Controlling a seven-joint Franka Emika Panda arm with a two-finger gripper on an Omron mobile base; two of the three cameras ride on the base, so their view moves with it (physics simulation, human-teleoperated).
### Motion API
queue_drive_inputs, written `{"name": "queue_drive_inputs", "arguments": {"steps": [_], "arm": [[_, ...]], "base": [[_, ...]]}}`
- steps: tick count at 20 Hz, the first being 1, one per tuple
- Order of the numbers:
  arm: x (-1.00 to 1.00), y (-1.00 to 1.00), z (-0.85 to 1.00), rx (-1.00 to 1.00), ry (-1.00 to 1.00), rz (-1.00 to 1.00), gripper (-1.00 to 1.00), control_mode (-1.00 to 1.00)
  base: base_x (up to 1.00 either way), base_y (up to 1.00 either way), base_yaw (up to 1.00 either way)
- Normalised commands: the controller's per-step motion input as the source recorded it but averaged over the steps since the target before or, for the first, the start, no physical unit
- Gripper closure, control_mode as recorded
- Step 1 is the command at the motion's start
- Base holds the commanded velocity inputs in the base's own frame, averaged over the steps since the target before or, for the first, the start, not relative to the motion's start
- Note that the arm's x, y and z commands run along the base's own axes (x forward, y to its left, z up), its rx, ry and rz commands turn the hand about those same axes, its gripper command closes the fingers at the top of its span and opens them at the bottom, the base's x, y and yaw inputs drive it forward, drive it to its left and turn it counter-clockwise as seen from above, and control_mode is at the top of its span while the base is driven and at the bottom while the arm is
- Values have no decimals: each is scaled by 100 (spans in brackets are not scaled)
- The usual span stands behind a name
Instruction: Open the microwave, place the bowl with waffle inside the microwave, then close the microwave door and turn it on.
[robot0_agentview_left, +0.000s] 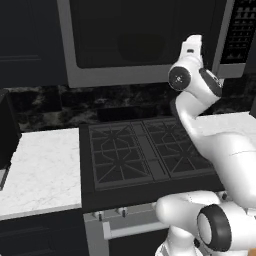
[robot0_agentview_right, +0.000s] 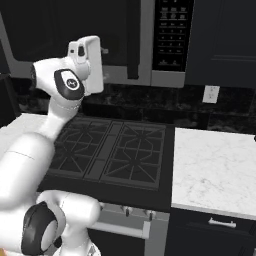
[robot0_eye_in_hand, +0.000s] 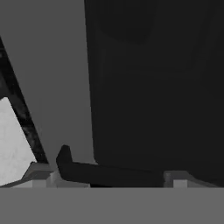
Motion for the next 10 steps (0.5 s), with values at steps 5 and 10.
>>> {"name": "queue_drive_inputs", "arguments": {"steps": [5,10], "arm": [[-99,-45,30,12,0,17,-100,-100],[-61,-100,14,0,0,23,-100,-100]], "base": [[0,0,0],[0,0,0]]}}
